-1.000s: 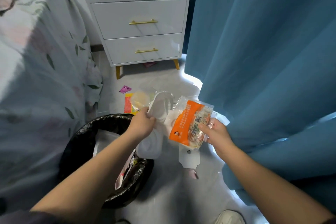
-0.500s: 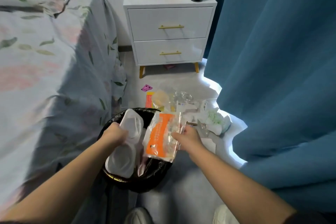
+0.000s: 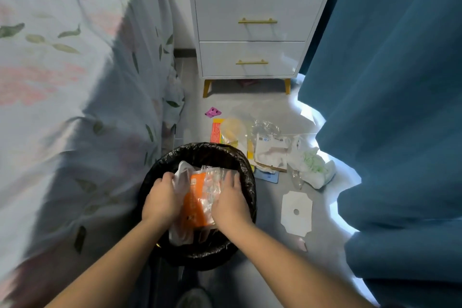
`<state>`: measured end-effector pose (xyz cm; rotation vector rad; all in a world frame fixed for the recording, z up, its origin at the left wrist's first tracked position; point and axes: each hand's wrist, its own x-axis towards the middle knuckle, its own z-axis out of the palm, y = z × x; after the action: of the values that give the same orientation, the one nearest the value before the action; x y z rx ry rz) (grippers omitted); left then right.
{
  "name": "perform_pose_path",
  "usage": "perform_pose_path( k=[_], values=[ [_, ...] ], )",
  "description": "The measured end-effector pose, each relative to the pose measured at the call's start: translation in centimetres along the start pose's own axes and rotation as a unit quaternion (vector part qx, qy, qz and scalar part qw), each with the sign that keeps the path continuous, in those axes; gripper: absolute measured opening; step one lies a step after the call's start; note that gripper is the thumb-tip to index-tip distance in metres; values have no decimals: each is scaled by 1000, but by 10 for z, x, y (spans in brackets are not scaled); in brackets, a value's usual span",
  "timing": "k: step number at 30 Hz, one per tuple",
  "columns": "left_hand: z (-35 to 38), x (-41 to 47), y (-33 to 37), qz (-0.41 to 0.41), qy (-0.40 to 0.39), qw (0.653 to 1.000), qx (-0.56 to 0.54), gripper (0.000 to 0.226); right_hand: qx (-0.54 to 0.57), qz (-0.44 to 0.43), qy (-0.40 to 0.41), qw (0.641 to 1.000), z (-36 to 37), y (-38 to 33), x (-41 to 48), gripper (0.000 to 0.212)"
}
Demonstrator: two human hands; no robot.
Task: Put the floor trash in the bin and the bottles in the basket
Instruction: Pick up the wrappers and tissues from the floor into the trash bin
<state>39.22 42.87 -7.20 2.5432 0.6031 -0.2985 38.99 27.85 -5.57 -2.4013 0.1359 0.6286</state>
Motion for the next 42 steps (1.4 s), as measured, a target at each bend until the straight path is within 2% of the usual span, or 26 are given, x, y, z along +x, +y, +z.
perform_pose_path(
  k=[3, 6, 10, 15, 19, 21, 26, 29, 32, 35, 42],
  values=[
    [11, 1, -2, 37, 11, 998, 59, 22, -45, -57, -57, 996, 14, 3, 3, 79],
    [21, 3, -3, 37, -10, 996, 82, 25, -88, -8, -126, 988, 26, 7, 16, 75],
    [34, 9, -2, 13, -73, 992, 102, 41, -91, 22, -145, 985, 29, 7, 27, 72],
    [18, 1, 18, 6, -46, 993, 105, 36, -55, -60, -116, 990, -7, 2, 8, 53],
    [-10, -30, 55, 54, -13, 993, 108, 31, -18, -95, -47, 994, -64, 17, -25, 47],
    [-20, -47, 77, 89, -10, 989, 115, 37, -14, -88, -14, 996, -92, 32, -39, 49],
    [-15, -78, 139, 176, -1, 977, 117, 33, -6, -42, 40, 998, -143, 86, -53, 50],
    [16, -78, 166, 236, -13, 966, 107, 32, 2, 14, 49, 999, -149, 129, -40, 51],
    [59, -75, 173, 254, -56, 958, 118, 39, 0, 87, 36, 996, -139, 174, -24, 52],
    [105, -64, 173, 233, -118, 955, 143, 40, -10, 144, 19, 989, -123, 213, -8, 54],
    [194, -44, 163, 104, -265, 950, 131, 39, -37, 205, -59, 976, -75, 270, 18, 46]
  ],
)
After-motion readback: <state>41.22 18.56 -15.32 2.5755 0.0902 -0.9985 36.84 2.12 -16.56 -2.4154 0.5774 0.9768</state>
